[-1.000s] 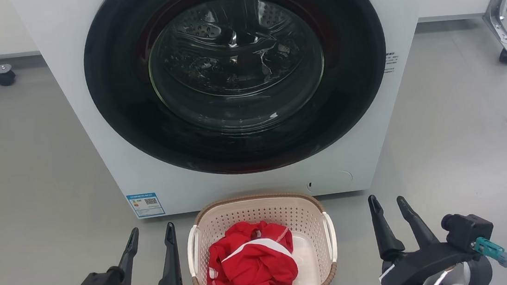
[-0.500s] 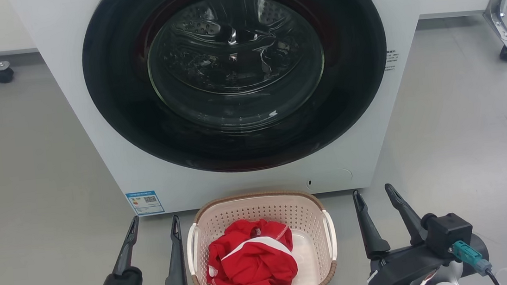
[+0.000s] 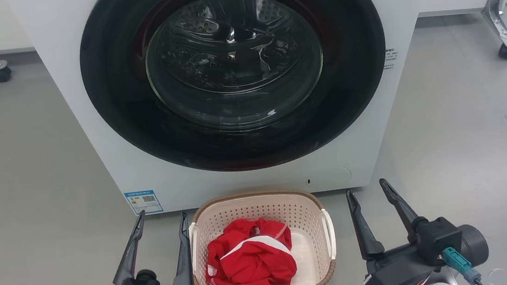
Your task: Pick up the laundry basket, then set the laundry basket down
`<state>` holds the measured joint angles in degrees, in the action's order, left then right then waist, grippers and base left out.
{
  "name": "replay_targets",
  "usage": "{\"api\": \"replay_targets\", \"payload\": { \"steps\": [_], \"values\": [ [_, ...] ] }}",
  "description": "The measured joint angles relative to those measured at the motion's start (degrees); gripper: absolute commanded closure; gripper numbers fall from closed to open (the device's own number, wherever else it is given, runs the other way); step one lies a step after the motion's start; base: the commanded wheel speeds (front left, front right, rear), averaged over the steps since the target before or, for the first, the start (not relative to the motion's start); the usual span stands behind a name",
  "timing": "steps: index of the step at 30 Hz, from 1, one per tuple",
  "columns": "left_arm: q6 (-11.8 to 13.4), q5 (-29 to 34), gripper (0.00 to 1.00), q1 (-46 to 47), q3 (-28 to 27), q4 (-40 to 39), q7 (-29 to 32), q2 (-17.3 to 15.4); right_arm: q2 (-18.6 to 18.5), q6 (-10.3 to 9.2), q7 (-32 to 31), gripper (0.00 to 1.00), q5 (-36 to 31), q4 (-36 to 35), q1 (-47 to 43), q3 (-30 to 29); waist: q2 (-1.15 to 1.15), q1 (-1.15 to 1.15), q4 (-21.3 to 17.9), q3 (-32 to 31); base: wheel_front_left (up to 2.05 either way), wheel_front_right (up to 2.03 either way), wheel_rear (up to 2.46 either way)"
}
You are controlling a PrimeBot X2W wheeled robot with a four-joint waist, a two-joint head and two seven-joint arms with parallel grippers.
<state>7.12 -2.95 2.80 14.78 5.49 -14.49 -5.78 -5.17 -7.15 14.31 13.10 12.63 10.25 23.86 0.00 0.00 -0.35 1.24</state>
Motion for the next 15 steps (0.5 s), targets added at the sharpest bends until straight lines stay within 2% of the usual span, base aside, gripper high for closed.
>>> {"api": "replay_targets", "payload": {
  "steps": [15],
  "values": [
    [0.0,-0.6,0.00,-0.7,-0.9,0.1,0.0,0.4,0.1,0.00,0.2,0.00,-1.0,-0.2,-0.1,-1.2,0.00,0.00,-0.1,-0.2,0.00,0.00,0.00]
  ]
}}
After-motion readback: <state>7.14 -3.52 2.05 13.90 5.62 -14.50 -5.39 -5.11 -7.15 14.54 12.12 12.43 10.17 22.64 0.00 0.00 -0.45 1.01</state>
